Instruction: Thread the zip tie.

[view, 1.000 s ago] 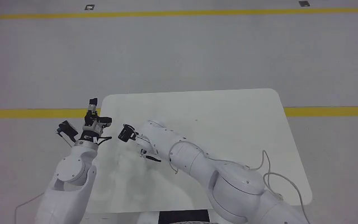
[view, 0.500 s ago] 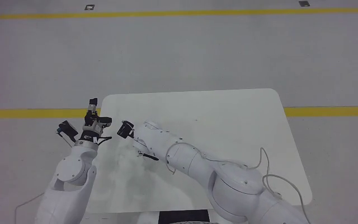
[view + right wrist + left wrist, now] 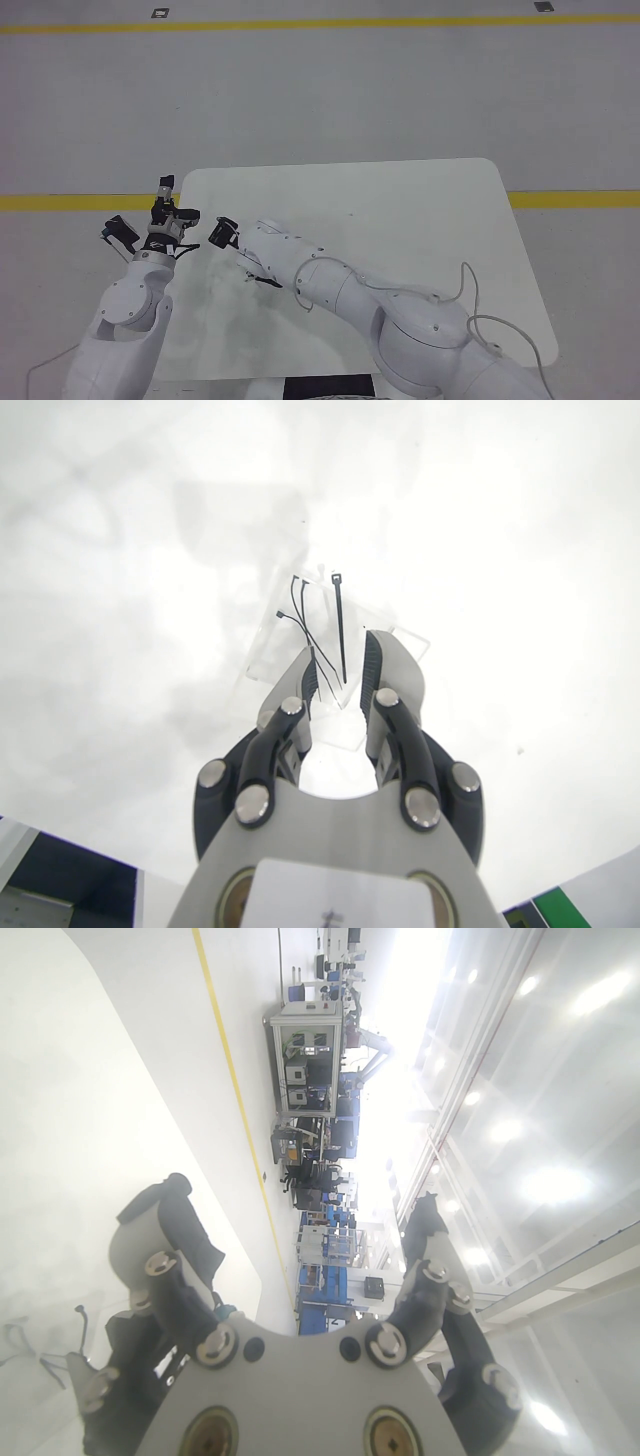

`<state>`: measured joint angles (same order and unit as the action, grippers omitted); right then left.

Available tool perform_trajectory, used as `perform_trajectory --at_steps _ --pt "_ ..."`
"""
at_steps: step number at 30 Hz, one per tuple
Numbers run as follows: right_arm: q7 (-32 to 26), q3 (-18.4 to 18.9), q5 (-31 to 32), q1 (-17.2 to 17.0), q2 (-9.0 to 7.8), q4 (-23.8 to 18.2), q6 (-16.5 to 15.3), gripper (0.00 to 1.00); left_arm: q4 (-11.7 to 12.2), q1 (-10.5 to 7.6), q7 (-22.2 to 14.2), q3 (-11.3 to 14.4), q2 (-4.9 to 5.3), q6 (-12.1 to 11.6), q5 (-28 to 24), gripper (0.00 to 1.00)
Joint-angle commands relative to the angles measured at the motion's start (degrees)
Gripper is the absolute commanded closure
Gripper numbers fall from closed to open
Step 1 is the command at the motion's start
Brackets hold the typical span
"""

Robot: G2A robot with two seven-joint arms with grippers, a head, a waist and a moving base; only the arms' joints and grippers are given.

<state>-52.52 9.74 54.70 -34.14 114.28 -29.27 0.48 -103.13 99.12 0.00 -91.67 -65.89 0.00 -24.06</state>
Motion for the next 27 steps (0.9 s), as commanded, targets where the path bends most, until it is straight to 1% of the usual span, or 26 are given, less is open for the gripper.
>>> perform_trajectory --at_steps 1,7,17,22,27 --pt "0.18 0.00 0.11 -0.07 0.03 0.00 -0.06 0.85 0.00 0.00 0.00 0.00 0.00 0.00 0.00 0.00" --pt "0.91 0.00 0.27 -0.47 0.11 0.17 0.01 0.87 0.00 0.00 0.00 0.00 0.00 0.00 0.00 0.00" --pt "0.99 0.00 -0.25 -1.00 0.16 0.74 1.55 0.87 0.00 0.00 0.00 0.00 0.00 0.00 0.00 0.00" --pt "1.49 0.00 -0.91 -1.19 0.18 1.18 1.56 0.84 0.00 0.00 0.00 0.00 0.00 0.00 0.00 0.00" --pt "1.49 0.00 -1.26 -1.18 0.24 1.46 1.35 0.84 0.00 0.00 0.00 0.00 0.00 0.00 0.00 0.00"
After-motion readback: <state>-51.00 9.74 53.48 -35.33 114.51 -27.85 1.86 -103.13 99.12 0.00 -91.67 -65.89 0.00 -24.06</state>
